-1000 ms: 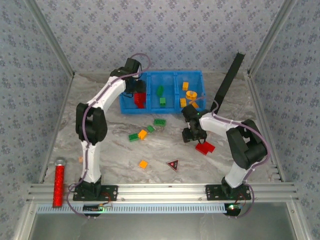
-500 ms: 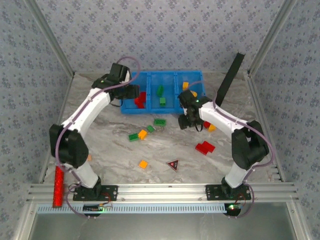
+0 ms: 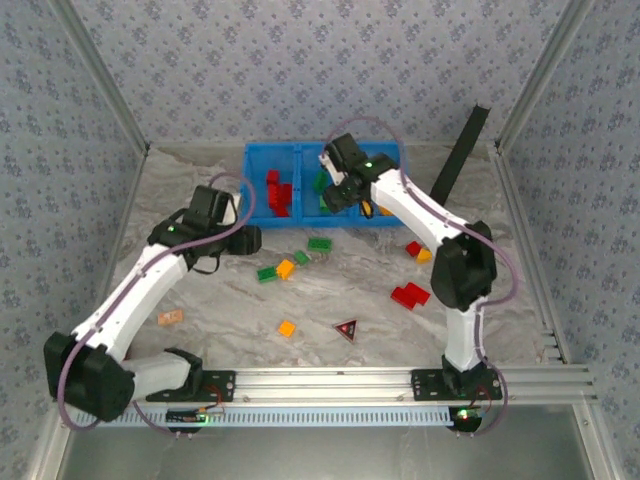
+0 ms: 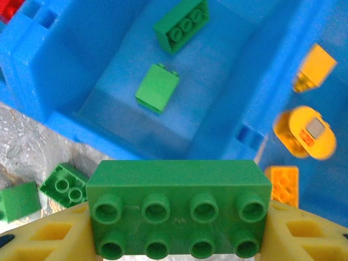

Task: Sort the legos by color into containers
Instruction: Place the lego in the container.

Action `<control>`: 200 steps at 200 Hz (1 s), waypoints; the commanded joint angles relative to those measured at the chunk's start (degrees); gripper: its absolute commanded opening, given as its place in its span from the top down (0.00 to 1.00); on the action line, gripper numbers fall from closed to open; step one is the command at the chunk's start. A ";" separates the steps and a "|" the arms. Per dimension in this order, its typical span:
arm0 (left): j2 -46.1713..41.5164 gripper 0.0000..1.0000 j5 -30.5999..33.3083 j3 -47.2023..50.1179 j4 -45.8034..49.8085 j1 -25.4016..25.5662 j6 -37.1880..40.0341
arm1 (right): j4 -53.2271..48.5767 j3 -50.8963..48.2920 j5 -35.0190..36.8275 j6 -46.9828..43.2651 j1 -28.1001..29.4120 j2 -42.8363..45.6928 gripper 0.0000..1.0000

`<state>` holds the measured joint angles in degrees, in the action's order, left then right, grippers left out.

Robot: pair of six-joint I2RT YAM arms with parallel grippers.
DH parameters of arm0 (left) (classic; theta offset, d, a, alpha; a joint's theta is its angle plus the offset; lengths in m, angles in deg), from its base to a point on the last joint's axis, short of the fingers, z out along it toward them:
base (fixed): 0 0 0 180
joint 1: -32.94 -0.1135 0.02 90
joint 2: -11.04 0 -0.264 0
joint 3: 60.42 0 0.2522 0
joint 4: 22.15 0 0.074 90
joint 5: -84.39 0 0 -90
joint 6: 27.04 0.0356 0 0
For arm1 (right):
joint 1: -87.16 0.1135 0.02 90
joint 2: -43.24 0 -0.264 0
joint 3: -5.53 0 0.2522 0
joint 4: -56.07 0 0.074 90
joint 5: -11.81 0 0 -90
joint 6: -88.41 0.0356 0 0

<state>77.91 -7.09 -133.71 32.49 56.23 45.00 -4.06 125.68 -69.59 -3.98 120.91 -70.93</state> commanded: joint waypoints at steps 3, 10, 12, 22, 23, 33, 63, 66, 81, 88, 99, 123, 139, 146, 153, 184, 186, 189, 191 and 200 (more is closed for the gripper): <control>-5.70 0.25 -2.81 4.83 0.76 2.07 -4.23 | -1.84 6.68 -0.75 -3.01 1.00 -5.81 0.47; -7.26 0.23 -3.11 6.70 0.21 2.72 -5.43 | -1.79 8.25 -1.11 -3.01 1.05 -7.50 0.47; -7.74 0.23 -3.25 7.19 0.15 2.86 -5.78 | -1.79 8.65 -1.30 -2.93 1.02 -7.92 0.47; -9.33 0.22 -3.28 9.22 0.40 3.39 -7.47 | -1.72 10.50 -2.27 -2.64 1.05 -10.00 0.47; -9.40 0.22 -3.28 9.37 0.46 3.41 -7.59 | -1.71 10.68 -2.40 -2.63 1.05 -10.18 0.47; -10.27 0.22 -3.36 10.68 1.47 3.56 -8.63 | -1.67 12.03 -3.20 -2.36 1.03 -11.74 0.47; -12.50 0.21 -3.09 14.23 2.79 4.08 -10.69 | -2.29 15.53 -4.45 -2.09 0.96 -15.70 0.47; -12.71 0.21 -3.17 14.62 2.73 4.13 -10.96 | -2.38 15.81 -4.39 -2.09 0.91 -16.07 0.47; -13.67 0.21 -3.27 16.56 2.33 4.73 -12.28 | -2.76 17.20 -4.39 -1.91 0.77 -17.38 0.47; -13.83 0.20 -3.27 17.51 1.94 4.91 -12.96 | -2.63 17.49 -4.36 -1.78 0.76 -17.90 0.47; -13.71 0.20 -3.34 18.58 1.31 4.97 -13.75 | -2.66 17.86 -4.06 -1.50 0.63 -18.56 0.47; -12.06 0.21 -3.52 19.09 0.38 5.01 -15.38 | -2.68 18.24 -3.87 -1.13 0.35 -20.01 0.46; -10.67 0.20 -3.78 19.43 -0.64 5.00 -15.95 | -2.68 18.24 -4.02 -0.90 0.05 -20.70 0.45; -10.16 0.20 -3.95 19.53 -1.11 5.01 -16.05 | -2.69 18.09 -4.00 -0.86 0.00 -20.94 0.44; -9.59 0.21 -4.06 19.54 -1.53 5.03 -16.14 | -2.59 17.98 -4.00 -0.77 -0.07 -21.20 0.43; -7.34 0.21 -4.32 19.45 -3.38 5.07 -16.37 | -2.33 17.10 -3.99 -0.56 -0.21 -21.41 0.40; -7.23 0.21 -4.32 19.38 -3.49 5.05 -16.36 | -2.35 16.99 -3.95 -0.59 -0.19 -21.39 0.40; -7.06 0.21 -4.40 19.36 -3.62 5.06 -16.32 | -2.32 16.93 -3.86 -0.46 -0.22 -21.37 0.39; -6.96 0.21 -4.43 19.36 -3.69 5.11 -16.32 | -2.37 16.92 -3.79 -0.50 -0.30 -21.36 0.39; -6.63 0.21 -4.58 19.36 -4.28 5.10 -16.08 | -2.65 16.87 -3.95 -0.42 -0.40 -21.32 0.37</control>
<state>70.52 -10.56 -114.45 30.89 61.08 29.40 -5.48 142.11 -73.26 -5.42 120.91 -91.46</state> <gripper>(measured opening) 0.791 0.614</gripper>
